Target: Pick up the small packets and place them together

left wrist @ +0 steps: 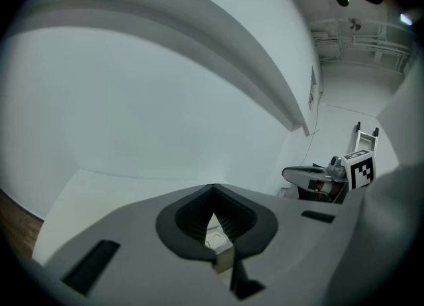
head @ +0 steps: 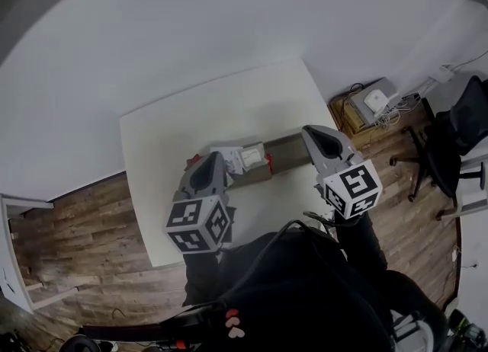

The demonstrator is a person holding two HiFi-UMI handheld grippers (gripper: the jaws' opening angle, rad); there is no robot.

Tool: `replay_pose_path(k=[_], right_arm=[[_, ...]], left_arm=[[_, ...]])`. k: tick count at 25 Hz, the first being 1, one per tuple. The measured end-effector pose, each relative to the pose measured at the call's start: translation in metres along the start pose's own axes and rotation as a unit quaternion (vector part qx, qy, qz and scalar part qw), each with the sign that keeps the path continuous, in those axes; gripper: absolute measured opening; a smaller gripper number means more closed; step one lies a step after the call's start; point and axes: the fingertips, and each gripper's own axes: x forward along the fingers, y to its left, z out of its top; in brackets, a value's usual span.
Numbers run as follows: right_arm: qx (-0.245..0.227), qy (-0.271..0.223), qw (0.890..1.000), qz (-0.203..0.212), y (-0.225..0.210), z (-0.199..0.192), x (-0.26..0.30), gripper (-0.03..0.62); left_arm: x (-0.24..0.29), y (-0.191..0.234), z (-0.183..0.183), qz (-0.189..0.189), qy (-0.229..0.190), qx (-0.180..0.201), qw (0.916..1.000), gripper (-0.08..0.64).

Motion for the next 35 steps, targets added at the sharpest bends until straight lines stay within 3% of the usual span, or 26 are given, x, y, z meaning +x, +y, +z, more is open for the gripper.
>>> replay_pose_path(k=[4,7,15,35], right_arm=[[0.024,-0.045,0.999,-0.011,-0.009,0.027,-0.016,0.0],[0.019,-0.055,0.998,-0.017,-0.01,0.035,-0.021,0.0],[0.016,-0.047,0.999,-0.016,-0.005,0.028,-0.016,0.0],[0.006,-0.038,0.999,-0.02,-0.006,0.024,-0.012,0.0]], left_arm=[[-0.011,0.002,0.026,0.013,-0.028,0.017,0.9994,0.0],[-0.011,0.008,0.029,0.027,-0.025,0.025,0.999,0.0],[-0.005,0.013,0.015,0.033,-0.003,0.029,0.999,-0.001],[-0.007,0.024,0.008,0.043,0.009,0.023,0.9988,0.0]])
